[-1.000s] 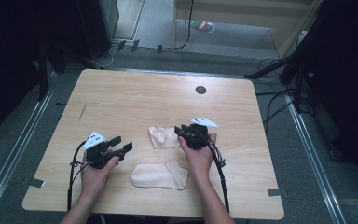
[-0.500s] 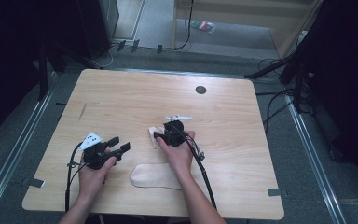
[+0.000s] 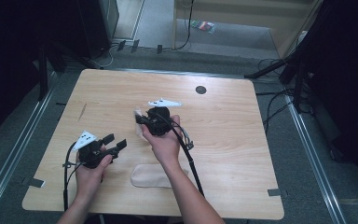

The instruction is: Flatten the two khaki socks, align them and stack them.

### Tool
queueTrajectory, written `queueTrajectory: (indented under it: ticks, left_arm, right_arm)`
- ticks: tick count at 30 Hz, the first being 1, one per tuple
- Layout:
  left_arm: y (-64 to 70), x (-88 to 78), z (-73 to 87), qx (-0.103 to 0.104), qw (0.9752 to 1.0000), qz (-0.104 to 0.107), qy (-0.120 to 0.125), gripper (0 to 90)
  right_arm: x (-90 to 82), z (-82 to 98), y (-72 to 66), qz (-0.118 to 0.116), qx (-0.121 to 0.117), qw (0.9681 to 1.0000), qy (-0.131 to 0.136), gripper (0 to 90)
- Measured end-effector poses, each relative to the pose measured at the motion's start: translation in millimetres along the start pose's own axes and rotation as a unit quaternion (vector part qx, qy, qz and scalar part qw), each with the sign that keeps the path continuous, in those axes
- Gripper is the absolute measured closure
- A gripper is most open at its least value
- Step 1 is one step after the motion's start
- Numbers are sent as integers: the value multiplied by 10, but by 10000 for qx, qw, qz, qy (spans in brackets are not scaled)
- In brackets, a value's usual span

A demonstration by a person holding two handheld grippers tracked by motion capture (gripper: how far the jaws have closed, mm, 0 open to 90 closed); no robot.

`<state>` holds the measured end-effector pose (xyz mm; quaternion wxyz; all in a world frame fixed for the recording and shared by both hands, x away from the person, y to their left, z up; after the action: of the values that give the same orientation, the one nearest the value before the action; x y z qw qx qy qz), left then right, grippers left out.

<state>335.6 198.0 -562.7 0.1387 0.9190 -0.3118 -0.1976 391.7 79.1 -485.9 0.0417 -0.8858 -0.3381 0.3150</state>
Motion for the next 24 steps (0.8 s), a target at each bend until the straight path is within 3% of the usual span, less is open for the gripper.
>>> queueTrajectory:
  ticks: [1,2,3,4,5,6,7,8,9,10,11,13,14,16,17,19,20,24]
  left_arm:
    - [-32,-59,-48,-24,9998,-45,166,340]
    - [-32,-59,-48,-24,9998,-45,166,341]
    - [-75,-145,-105,-48,9992,-122,378,344]
    - [-75,-145,-105,-48,9992,-122,378,346]
    - [-113,-206,-140,-61,9984,-200,518,346]
    - [-151,-240,-150,-102,9979,-255,578,352]
    - [-151,-240,-150,-102,9979,-255,578,353]
    - [-180,-225,-126,-149,9982,-276,509,353]
    - [-190,-200,-96,-183,9986,-270,417,353]
    - [-190,-200,-96,-183,9986,-270,417,353]
    - [-195,-153,-54,-213,9989,-289,306,352]
    - [-190,-119,-21,-211,9992,-274,196,352]
    - [-183,-70,20,-187,9993,-304,58,353]
    - [-171,-33,48,-191,9994,-305,-21,353]
    - [-164,-1,72,-194,9993,-312,-95,353]
    - [-162,16,88,-197,9992,-330,-141,356]
    - [-159,47,120,-209,9990,-333,-234,358]
    - [-152,78,149,-162,9988,-326,-316,361]
  right_arm:
    - [-16,-39,-62,-151,93,9998,63,894]
    - [-16,-39,-62,-151,93,9998,63,894]
    - [-34,-63,-91,-248,238,9993,138,893]
    - [-34,-63,-91,-248,238,9993,138,893]
    - [-30,-55,-71,-233,290,9992,157,893]
    - [6,30,85,-56,419,9990,113,891]
    - [6,30,85,-56,419,9990,113,891]
    - [61,174,302,172,532,9984,-39,892]
    - [81,237,390,276,552,9980,-93,891]
    - [81,237,390,276,552,9980,-93,891]
    - [119,427,636,550,587,9964,-255,891]
    - [122,487,712,658,566,9958,-298,891]
    - [103,629,893,836,572,9941,-377,891]
    - [92,662,944,884,577,9937,-370,890]
    - [41,734,1064,1029,573,9924,-366,887]
    - [21,754,1097,1069,566,9920,-367,886]
    - [-32,822,1205,1249,556,9899,-379,869]
    - [-85,925,1326,1392,600,9875,-438,794]
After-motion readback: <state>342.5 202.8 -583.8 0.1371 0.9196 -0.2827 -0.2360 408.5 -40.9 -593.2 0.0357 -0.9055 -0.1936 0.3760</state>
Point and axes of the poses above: each handheld gripper's, and its own axes: x roughly forward along the jaws, z roughly out of its underside, y roughly to its right, the point moved 9 cm from there along x, roughly forward along the jaws, and after that the axes turned 9 degrees about z, right-handed, at the moved point
